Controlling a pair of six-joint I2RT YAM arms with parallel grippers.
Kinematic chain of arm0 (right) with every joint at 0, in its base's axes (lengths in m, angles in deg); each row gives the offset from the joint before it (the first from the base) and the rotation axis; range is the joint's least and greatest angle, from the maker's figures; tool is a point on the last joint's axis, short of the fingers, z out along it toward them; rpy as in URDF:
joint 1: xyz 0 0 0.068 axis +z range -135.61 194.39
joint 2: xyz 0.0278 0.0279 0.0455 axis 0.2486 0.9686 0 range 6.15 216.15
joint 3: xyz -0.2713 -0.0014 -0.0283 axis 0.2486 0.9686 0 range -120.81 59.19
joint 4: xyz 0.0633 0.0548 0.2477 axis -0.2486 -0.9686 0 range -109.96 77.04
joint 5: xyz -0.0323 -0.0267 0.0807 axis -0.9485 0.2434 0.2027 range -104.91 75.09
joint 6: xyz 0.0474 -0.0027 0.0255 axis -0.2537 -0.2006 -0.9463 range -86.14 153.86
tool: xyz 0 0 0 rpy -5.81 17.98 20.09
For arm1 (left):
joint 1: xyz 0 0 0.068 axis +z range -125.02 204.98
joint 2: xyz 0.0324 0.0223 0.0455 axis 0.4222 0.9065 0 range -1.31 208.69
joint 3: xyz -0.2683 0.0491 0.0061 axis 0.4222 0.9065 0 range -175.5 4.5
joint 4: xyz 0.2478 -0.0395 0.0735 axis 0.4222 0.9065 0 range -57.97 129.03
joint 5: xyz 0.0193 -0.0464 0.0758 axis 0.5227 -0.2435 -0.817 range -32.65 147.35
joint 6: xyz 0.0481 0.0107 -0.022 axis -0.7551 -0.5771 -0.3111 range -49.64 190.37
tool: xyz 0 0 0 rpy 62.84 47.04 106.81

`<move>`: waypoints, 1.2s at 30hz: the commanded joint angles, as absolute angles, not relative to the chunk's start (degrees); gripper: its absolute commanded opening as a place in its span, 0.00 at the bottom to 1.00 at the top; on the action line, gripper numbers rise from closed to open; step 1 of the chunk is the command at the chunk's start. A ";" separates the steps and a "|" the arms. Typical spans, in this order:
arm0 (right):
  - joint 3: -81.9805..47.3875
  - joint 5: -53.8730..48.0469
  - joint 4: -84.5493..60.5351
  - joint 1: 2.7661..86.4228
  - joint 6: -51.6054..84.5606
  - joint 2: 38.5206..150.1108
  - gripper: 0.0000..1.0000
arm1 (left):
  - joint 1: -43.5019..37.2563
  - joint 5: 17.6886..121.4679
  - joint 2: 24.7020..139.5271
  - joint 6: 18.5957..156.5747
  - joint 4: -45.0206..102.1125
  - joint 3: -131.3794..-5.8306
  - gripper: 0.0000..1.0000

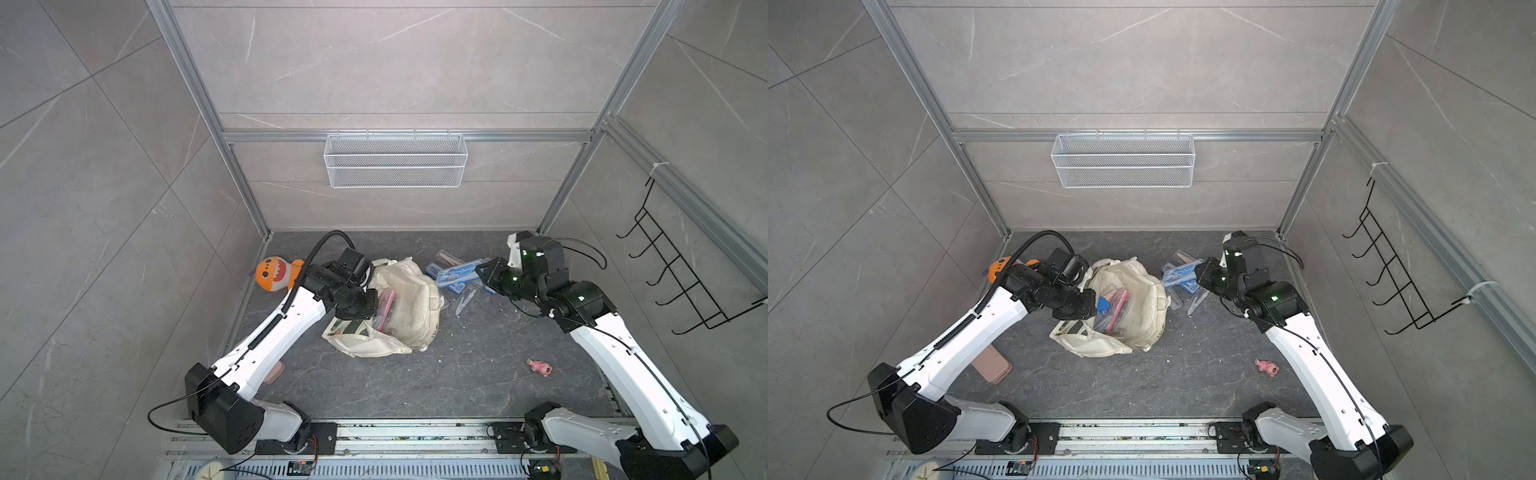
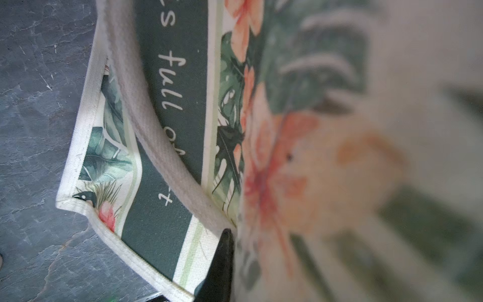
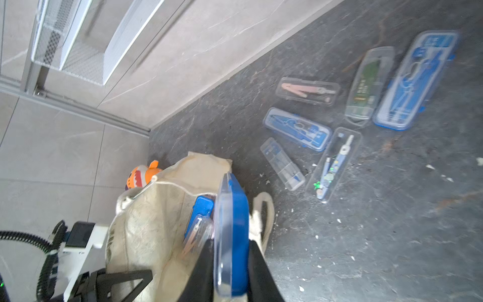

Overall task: Take out the compass set from the canvas bag
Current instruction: Pick up the compass set from the canvas bag, then place the compass set at the center of the board.

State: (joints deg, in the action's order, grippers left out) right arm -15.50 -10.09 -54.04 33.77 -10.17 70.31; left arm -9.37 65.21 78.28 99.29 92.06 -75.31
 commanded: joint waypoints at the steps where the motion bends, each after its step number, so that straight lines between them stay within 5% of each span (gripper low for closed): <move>1: -13.17 -4.58 -55.42 28.45 -9.15 68.09 0.08 | -8.92 65.61 77.79 98.26 91.62 -78.08 0.00; 14: 2.91 12.73 -52.20 4.91 -6.62 72.67 0.07 | -8.10 65.79 76.38 97.27 92.46 -77.62 0.00; 25: 3.53 20.06 -57.67 5.32 10.54 85.65 0.12 | -7.33 66.41 77.26 96.85 91.97 -78.05 0.00; 36: 0.43 9.11 -53.64 7.10 13.95 98.71 0.15 | -7.23 66.73 76.47 97.44 92.32 -77.89 0.00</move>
State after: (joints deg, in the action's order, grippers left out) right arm 2.53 17.23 -54.32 7.04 10.97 96.19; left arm -7.60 65.69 78.21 98.22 92.23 -75.33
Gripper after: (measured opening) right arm 0.208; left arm 0.116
